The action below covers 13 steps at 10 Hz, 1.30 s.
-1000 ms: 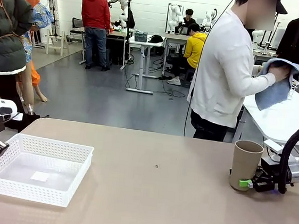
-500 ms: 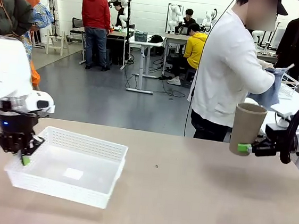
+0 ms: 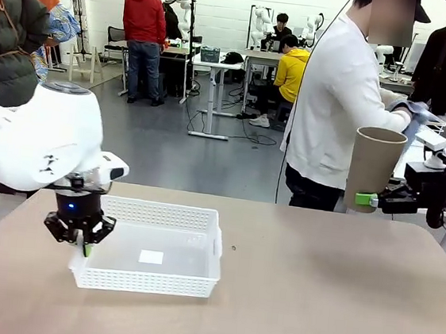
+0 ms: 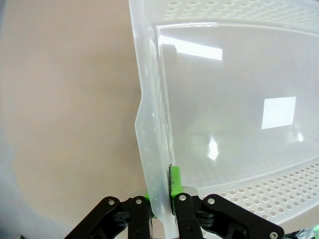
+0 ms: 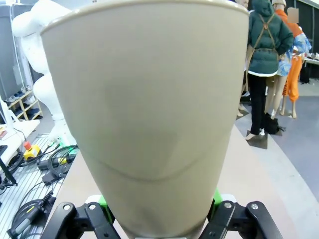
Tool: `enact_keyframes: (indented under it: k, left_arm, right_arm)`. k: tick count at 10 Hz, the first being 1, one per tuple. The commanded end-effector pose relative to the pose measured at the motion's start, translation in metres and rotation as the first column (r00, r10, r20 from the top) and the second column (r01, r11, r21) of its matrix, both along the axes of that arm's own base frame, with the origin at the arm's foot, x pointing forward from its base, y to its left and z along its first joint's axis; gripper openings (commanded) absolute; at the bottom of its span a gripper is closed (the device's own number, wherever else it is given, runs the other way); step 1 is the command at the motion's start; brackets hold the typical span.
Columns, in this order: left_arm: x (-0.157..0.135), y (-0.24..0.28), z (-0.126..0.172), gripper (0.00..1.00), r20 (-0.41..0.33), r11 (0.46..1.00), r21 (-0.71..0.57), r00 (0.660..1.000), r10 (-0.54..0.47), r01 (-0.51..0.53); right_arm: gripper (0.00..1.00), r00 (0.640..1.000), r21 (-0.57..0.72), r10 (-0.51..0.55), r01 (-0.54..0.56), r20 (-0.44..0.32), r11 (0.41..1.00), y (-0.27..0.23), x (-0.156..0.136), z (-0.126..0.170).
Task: Clean and organize the cups into the basket.
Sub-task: Pick up the Organizing basket and move it to the center of the table, then pick up the Reusable plastic cup from the right side of the table and place it inside the Organizing basket.
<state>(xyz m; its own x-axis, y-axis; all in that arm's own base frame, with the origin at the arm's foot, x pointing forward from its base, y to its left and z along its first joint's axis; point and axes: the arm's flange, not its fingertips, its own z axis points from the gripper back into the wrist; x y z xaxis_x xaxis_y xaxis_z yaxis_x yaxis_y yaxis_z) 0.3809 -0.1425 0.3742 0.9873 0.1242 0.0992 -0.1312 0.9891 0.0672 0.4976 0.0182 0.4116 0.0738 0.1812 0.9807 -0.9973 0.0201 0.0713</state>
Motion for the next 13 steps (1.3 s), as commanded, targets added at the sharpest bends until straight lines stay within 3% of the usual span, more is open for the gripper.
enact_keyframes:
  k: [1,6,8,10,13]
  left_arm:
    - [0.006,-0.031,0.002,0.00,0.018,1.000,-0.005,1.000,0.010,-0.010]
    - [-0.003,-0.103,-0.009,0.00,0.028,0.999,-0.029,0.999,-0.030,0.031]
    - [0.003,-0.128,-0.011,0.00,-0.021,0.997,-0.044,0.997,-0.070,0.069]
    - [0.005,-0.141,-0.017,0.00,-0.039,0.991,-0.045,0.991,-0.127,0.125]
    - [0.003,-0.137,-0.018,0.00,-0.040,0.991,-0.047,0.991,-0.125,0.123]
  right_arm:
    - [0.64,0.999,0.029,-0.036,0.036,0.002,0.999,0.009,-0.013,0.016]
    - [0.64,0.999,0.084,-0.046,0.044,0.022,0.996,0.008,-0.018,0.048]
    - [0.64,0.997,0.096,-0.073,0.069,0.039,0.993,0.002,-0.025,0.061]
    - [0.64,0.993,0.105,-0.104,0.098,0.058,0.990,-0.006,-0.031,0.072]
    - [0.64,0.994,0.067,-0.076,0.071,0.083,0.995,-0.010,-0.024,0.071]
